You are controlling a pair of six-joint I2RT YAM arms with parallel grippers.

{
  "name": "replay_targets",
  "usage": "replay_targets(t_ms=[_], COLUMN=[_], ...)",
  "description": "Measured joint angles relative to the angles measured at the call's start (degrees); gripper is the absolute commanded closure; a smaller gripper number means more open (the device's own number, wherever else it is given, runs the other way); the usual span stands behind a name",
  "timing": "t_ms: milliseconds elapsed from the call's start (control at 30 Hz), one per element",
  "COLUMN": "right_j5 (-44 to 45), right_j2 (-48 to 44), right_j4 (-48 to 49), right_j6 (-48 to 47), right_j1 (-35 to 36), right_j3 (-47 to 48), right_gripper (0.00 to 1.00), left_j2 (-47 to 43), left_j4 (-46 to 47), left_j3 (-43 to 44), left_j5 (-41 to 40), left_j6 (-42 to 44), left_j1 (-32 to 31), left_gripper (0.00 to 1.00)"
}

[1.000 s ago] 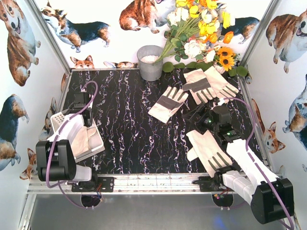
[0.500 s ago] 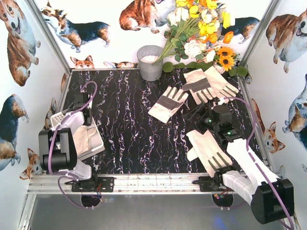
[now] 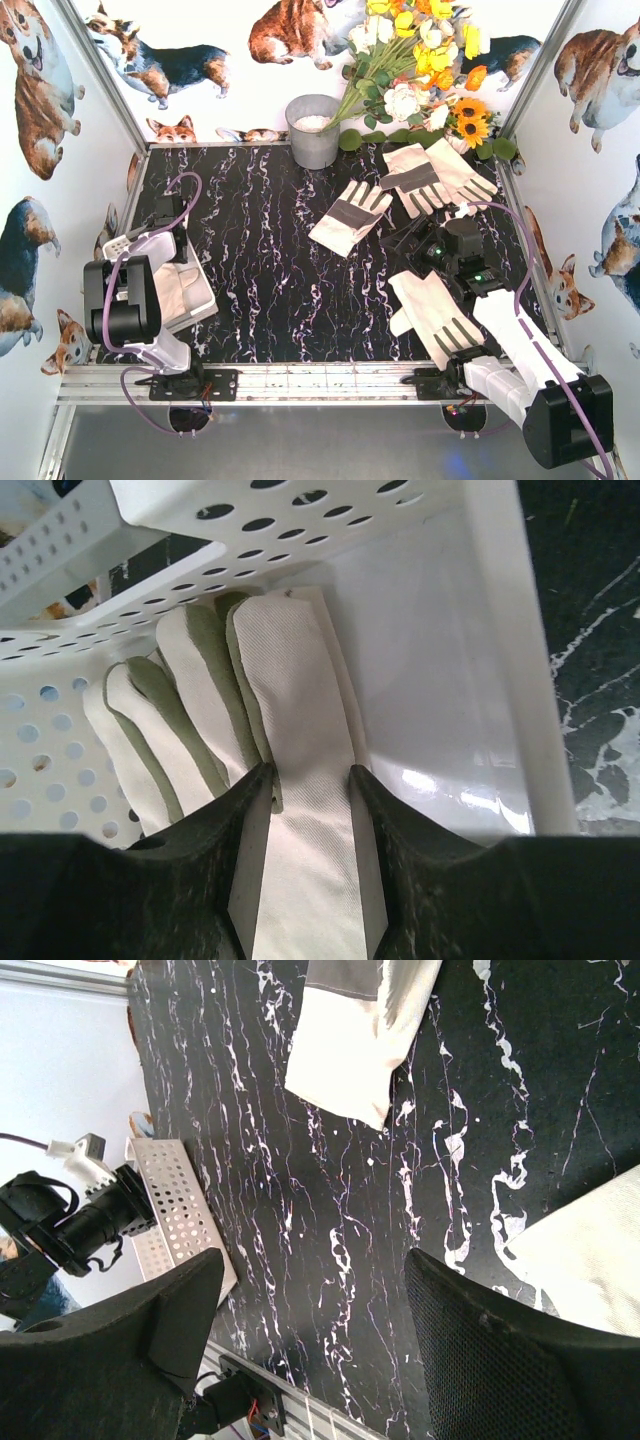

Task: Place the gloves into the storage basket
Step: Adjust the glove at the center of the board.

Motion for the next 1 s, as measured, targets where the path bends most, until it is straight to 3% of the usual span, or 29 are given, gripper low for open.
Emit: replay_targets(t_ms=[133, 367, 633, 767, 1000], right_j5=[0.0, 1.03, 5.84, 6.97, 1.68], right_j2=[0.0, 0.0, 0.57, 4.07, 19.37], right_j4=[0.0, -2.1, -10.88, -13.53, -9.55], right_j6=[0.0, -2.95, -12.5, -16.85, -16.98], right_j1=[0.0, 0.02, 0.0, 0.0, 0.0], right_j3=[0.0, 0.48, 5.79, 9.66, 15.45], right_gripper=[0.26, 0.26, 0.27, 0.26, 0.26], left_j2=[0.0, -2.32, -16.63, -23.82, -32.02], left_j4=[0.28, -0.96, -4.46, -6.32, -2.14], left_j3=[0.0, 0.31, 1.81, 3.06, 2.12], left_j5=[-1.55, -1.09, 3.15, 7.15, 15.5], left_j6=[-0.24, -1.05, -3.1, -4.46, -9.94], left_j1=[0.11, 0.26, 0.31, 0.31, 0.37], left_gripper=[0.66, 0.41, 0.22, 0.06, 0.04])
